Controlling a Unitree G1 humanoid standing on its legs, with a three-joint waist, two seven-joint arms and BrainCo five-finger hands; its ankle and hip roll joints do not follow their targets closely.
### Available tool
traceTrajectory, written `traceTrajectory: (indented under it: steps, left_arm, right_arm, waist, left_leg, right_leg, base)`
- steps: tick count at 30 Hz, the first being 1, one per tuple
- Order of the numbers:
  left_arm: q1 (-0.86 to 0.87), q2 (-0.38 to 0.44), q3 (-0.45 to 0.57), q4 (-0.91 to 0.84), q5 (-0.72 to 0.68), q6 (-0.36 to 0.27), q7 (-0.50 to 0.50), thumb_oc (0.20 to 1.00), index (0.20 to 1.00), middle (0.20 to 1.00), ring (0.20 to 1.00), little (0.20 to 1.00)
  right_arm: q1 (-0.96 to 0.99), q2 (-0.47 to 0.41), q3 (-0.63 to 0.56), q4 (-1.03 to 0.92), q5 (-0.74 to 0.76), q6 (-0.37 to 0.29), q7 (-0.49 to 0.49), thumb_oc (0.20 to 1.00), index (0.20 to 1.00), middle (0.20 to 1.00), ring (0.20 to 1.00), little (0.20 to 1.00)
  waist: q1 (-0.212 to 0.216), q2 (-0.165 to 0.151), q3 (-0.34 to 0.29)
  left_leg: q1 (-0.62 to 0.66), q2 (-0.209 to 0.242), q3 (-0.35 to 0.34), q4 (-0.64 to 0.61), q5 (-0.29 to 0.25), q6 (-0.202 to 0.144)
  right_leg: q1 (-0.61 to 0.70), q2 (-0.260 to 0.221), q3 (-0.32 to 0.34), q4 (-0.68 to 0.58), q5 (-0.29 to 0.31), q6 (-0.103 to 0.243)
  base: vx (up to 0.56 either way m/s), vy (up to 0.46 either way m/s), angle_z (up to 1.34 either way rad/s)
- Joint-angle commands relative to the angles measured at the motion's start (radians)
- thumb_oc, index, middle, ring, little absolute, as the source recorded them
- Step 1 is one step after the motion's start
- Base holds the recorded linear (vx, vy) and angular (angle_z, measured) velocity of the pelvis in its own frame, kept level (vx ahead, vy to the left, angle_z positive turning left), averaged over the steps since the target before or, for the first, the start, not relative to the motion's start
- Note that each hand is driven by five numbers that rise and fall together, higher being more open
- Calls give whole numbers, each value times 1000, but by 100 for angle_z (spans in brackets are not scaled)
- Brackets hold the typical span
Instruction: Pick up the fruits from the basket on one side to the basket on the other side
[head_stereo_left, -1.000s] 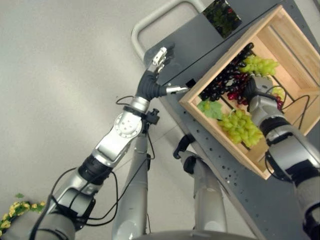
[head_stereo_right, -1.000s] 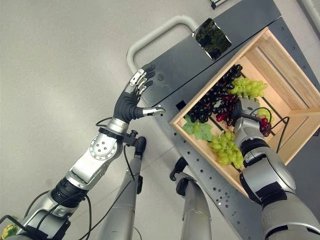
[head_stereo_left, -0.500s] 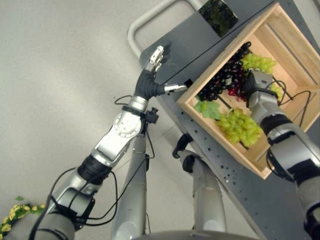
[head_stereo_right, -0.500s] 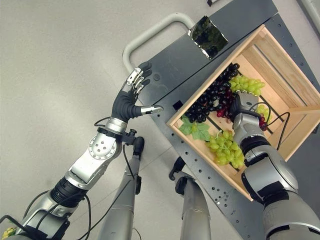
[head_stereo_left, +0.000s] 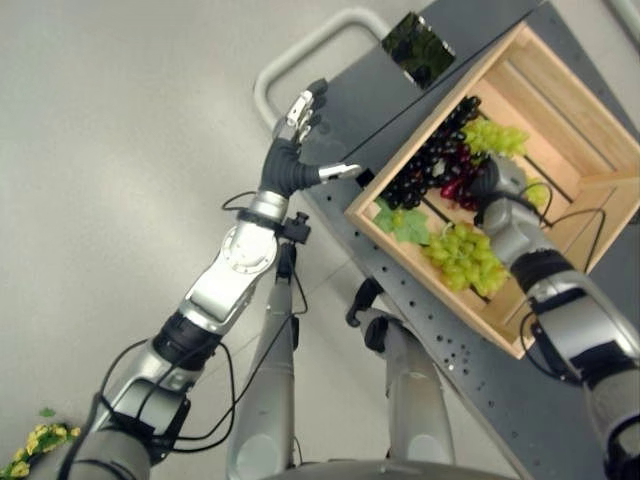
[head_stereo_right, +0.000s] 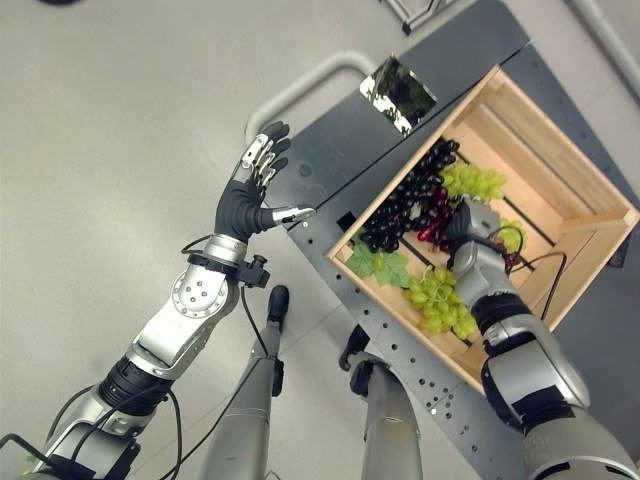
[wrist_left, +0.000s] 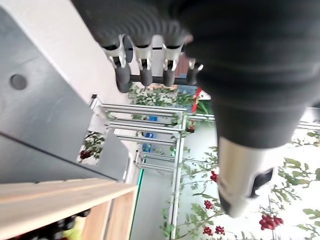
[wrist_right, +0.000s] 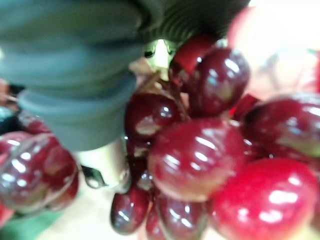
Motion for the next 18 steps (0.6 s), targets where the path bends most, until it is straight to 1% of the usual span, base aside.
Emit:
traceTrajectory:
  steps: [1,4,5,6,7,9,10,11,12,13,14,16,17,18]
  left_arm:
    - [14,23,61,-89,23,-71,-26,1000,1000,1000,1000,1000]
    - [80,44,88,-79,-7,-86,-48,1000,1000,1000,1000,1000]
    - [124,47,104,-73,-28,-90,-62,1000,1000,1000,1000,1000]
    - [126,47,103,-73,-28,-90,-62,1000,1000,1000,1000,1000]
    - [167,46,115,-67,-29,-87,-74,1000,1000,1000,1000,1000]
    - [215,47,122,-61,-29,-83,-84,1000,1000,1000,1000,1000]
    - [235,46,128,-59,-25,-78,-93,1000,1000,1000,1000,1000]
    - [236,46,127,-60,-25,-77,-94,1000,1000,1000,1000,1000]
    - [257,48,136,-61,-25,-76,-98,1000,1000,1000,1000,1000]
    - [257,48,136,-61,-25,-76,-98,1000,1000,1000,1000,1000]
    - [296,49,154,-61,-28,-74,-118,1000,1000,1000,1000,1000]
    - [326,54,175,-61,-25,-76,-136,1000,1000,1000,1000,1000]
    - [357,51,188,-59,-23,-70,-148,1000,1000,1000,1000,1000]
    - [361,51,188,-60,-23,-69,-149,1000,1000,1000,1000,1000]
  right_arm:
    - [85,65,-12,-17,111,-77,-16,200,200,200,200,200]
    - [188,44,-78,-76,135,-107,-37,200,200,200,200,200]
    - [238,18,-128,-127,145,-124,-46,200,200,200,200,200]
    - [242,18,-128,-129,144,-123,-46,200,200,200,200,200]
    - [295,-4,-188,-218,158,-141,-56,200,200,200,200,200]
    - [353,-11,-236,-324,162,-156,-66,200,200,200,200,200]
    - [384,-16,-261,-360,168,-168,-66,200,200,200,200,200]
    - [388,-16,-263,-364,167,-167,-65,200,200,200,200,200]
    - [411,-22,-284,-417,161,-168,-68,200,200,200,200,200]
    - [411,-22,-284,-417,161,-168,-68,200,200,200,200,200]
    - [457,-26,-322,-476,158,-185,-67,200,200,200,200,200]
    - [488,-35,-352,-532,143,-194,-55,200,200,200,200,200]
    - [509,-39,-380,-583,135,-199,-47,200,200,200,200,200]
    - [515,-39,-381,-589,134,-196,-46,200,200,200,200,200]
  waist:
    - [10,-14,36]
    - [17,-30,36]
    - [22,-37,36]
    - [23,-37,36]
    - [19,-46,22]
    - [11,-51,-11]
    - [7,-53,-31]
    - [7,-54,-34]
    - [3,-58,-57]
    - [3,-58,-57]
    - [-3,-65,-97]
    - [-9,-68,-136]
    - [-12,-69,-172]
    - [-12,-69,-174]
  left_leg:
    - [129,-19,59,59,-187,25]
    - [233,-21,66,30,-190,28]
    - [288,-21,72,20,-194,30]
    - [293,-21,72,17,-194,30]
    - [348,-21,77,1,-199,36]
    - [380,-19,85,-15,-203,41]
    - [393,-20,87,-25,-204,43]
    - [390,-23,87,-28,-197,44]
    - [404,-22,90,-40,-197,45]
    - [404,-22,90,-40,-197,45]
    - [435,-23,94,-58,-200,47]
    - [460,-21,100,-72,-203,46]
    - [488,-17,107,-82,-210,46]
    - [491,-17,108,-85,-209,47]
  right_leg:
    - [125,-31,-11,-275,216,104]
    - [231,-27,-13,-307,223,112]
    - [289,-25,-17,-324,224,116]
    - [294,-24,-17,-327,225,116]
    - [350,-15,-15,-350,227,121]
    - [375,-8,-10,-365,228,125]
    - [385,-5,-10,-371,226,127]
    - [383,-7,-12,-375,231,127]
    - [395,-4,-13,-385,231,129]
    - [395,-4,-13,-385,231,129]
    - [423,3,-7,-404,230,132]
    - [445,6,-7,-419,226,135]
    - [468,11,0,-432,223,136]
    - [470,12,1,-435,224,137]
  base:
    - [66,-22,5]
    - [99,-17,2]
    - [85,13,0]
    - [116,37,-5]
    - [102,31,-5]
    - [124,39,-10]
    - [66,30,-7]
    - [74,23,-5]
    - [30,11,-3]
    - [136,11,-5]
    - [146,10,-3]
    - [193,24,-6]
    - [150,26,-9]
    - [185,33,-14]
